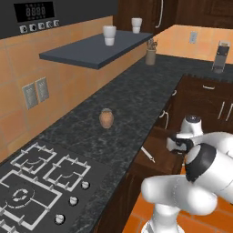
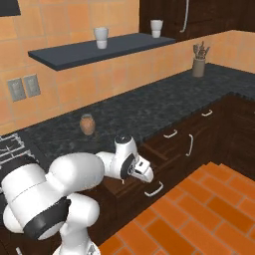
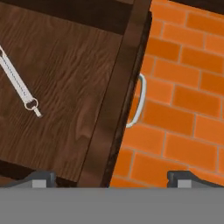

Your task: Pick the tongs from the drawer and place it on the counter.

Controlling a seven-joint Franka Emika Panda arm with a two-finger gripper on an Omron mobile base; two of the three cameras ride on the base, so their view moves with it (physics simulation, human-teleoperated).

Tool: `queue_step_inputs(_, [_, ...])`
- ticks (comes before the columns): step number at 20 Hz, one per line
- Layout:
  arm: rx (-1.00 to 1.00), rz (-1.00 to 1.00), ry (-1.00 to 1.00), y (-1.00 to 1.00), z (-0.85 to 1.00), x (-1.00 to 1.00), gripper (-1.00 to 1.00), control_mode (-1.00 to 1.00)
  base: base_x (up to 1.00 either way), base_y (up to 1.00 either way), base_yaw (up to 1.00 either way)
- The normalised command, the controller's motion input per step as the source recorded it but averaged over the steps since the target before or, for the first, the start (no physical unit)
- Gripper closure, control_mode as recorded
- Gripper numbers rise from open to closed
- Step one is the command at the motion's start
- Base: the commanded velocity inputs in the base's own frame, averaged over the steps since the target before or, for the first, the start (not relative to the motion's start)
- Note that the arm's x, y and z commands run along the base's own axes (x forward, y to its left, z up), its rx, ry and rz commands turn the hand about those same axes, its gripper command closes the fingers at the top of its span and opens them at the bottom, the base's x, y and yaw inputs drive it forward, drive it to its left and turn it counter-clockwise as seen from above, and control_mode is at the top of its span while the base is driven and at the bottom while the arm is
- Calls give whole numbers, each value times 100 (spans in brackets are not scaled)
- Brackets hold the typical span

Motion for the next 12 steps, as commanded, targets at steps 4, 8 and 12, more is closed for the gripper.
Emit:
queue_step_inputs(4, [0, -2, 0, -5, -63, 41, -100, -100, 0, 0, 0])
queue_step_inputs(8, [0, -3, 0, 0, -51, 47, -100, -100, 0, 0, 0])
queue_step_inputs(12, [0, -5, 13, -44, -69, 7, -100, -100, 0, 0, 0])
